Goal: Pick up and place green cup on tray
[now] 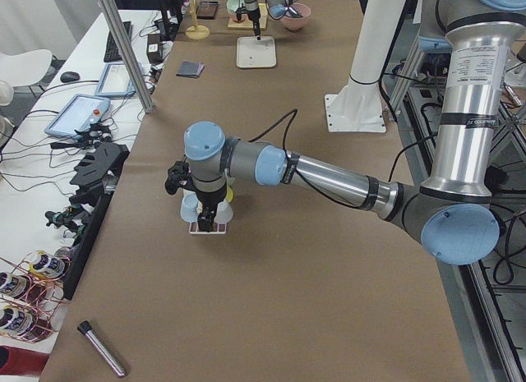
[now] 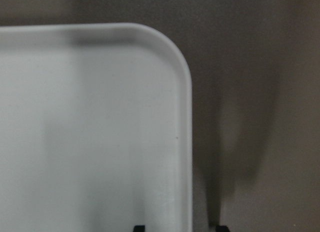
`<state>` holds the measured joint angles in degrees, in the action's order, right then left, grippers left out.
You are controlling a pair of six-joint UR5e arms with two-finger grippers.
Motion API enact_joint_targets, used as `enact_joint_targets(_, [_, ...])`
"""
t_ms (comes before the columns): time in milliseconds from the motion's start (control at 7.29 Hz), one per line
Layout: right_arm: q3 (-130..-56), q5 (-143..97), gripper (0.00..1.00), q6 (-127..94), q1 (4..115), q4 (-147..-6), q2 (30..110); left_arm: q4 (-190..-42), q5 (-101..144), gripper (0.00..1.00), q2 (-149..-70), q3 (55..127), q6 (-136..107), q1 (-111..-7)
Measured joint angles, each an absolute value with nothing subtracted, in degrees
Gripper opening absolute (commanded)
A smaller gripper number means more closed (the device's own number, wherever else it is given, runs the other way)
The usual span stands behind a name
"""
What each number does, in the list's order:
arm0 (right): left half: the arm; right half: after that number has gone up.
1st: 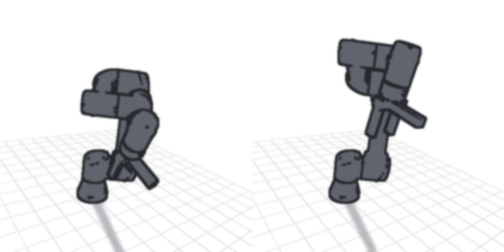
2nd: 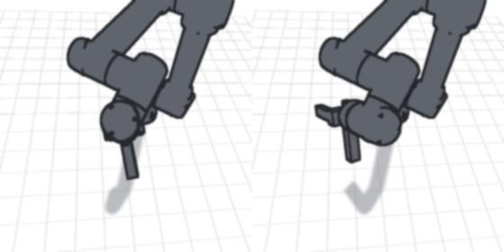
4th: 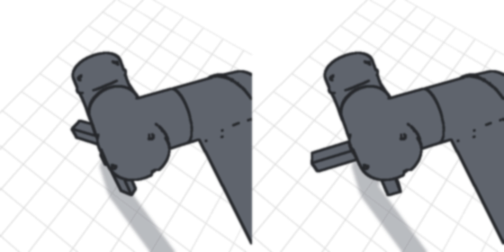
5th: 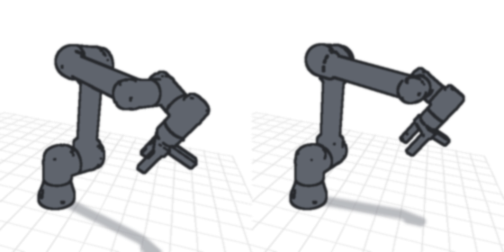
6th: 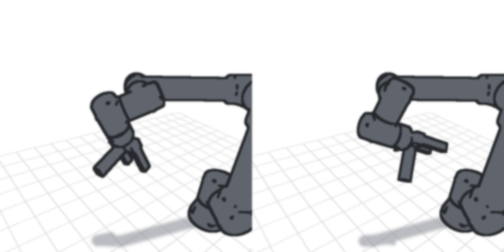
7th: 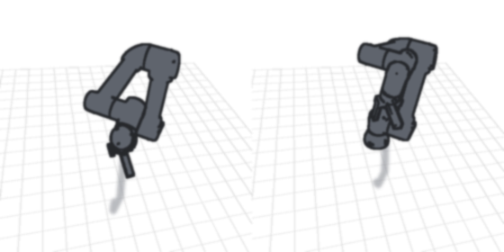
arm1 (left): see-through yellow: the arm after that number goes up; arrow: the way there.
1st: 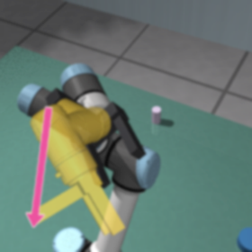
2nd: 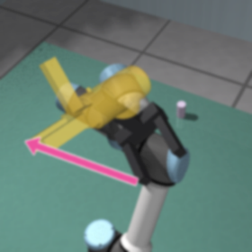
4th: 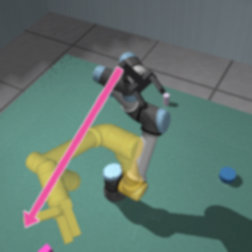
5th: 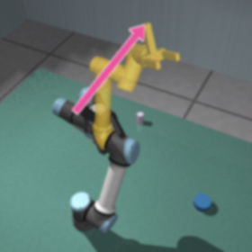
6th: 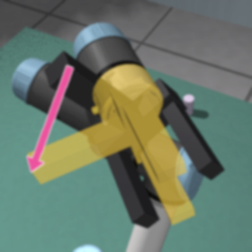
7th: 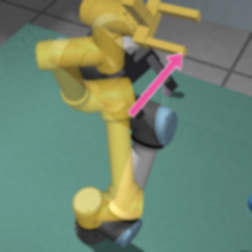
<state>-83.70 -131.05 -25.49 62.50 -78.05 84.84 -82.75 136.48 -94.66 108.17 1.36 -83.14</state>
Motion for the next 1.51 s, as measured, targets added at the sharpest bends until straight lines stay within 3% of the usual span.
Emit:
enact_joint_targets(275, [-83.68, -131.04, 0.35, -25.49, 62.44, -78.08, 84.86, -82.39, 131.21, 0.99, -96.29, 116.12, 2.38, -75.19])
enact_joint_targets(549, [-83.69, -131.04, 0.35, -25.43, 62.47, -78.05, 84.98, -82.12, 123.56, 0.99, -96.29, 122.89, 9.65, -68.01])
enact_joint_targets(824, [-83.65, -131.05, 0.32, -25.41, 62.49, -78.05, 85.31, -81.8, 116.13, 0.99, -96.77, 125.55, 18.64, -61.33])
enact_joint_targets(1098, [-83.4, -131.04, 0.19, -25.4, 62.49, -78.05, 85.48, -82.02, 101.3, 0.99, -96.17, 127.99, 26.84, -51.45])
enact_joint_targets(1235, [-83.38, -131.06, 0.06, -25.42, 62.49, -78.04, 85.5, -81.82, 93.43, 0.99, -95.19, 129.39, 28.88, -46.32])
enact_joint_targets(1510, [-83.39, -131.1, 0.0, -25.47, 62.49, -78.1, 85.51, -79.36, 79.63, 0.99, -94.59, 130.28, 32.26, -36.96])
